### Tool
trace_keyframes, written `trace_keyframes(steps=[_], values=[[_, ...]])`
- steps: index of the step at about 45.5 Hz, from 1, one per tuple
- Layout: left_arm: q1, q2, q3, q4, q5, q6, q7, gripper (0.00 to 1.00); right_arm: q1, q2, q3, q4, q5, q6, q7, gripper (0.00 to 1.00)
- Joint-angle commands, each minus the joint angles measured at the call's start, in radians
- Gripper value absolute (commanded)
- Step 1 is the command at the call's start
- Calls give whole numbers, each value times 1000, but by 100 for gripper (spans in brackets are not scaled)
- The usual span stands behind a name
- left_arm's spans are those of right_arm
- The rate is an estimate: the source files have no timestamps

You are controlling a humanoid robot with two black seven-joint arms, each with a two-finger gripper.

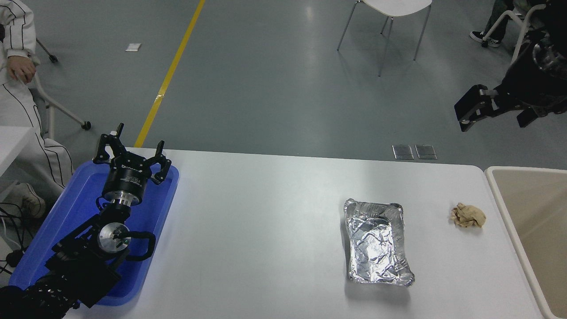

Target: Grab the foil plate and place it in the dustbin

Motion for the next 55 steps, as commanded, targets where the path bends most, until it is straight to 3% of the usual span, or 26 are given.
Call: trace_keyframes(steps=[1,55], values=[[0,0,0,0,1,1,0,100,-1,0,3,0,0,0,0,100],[0,0,0,0,0,1,-2,100,-17,3,17,2,1,0,0,100]])
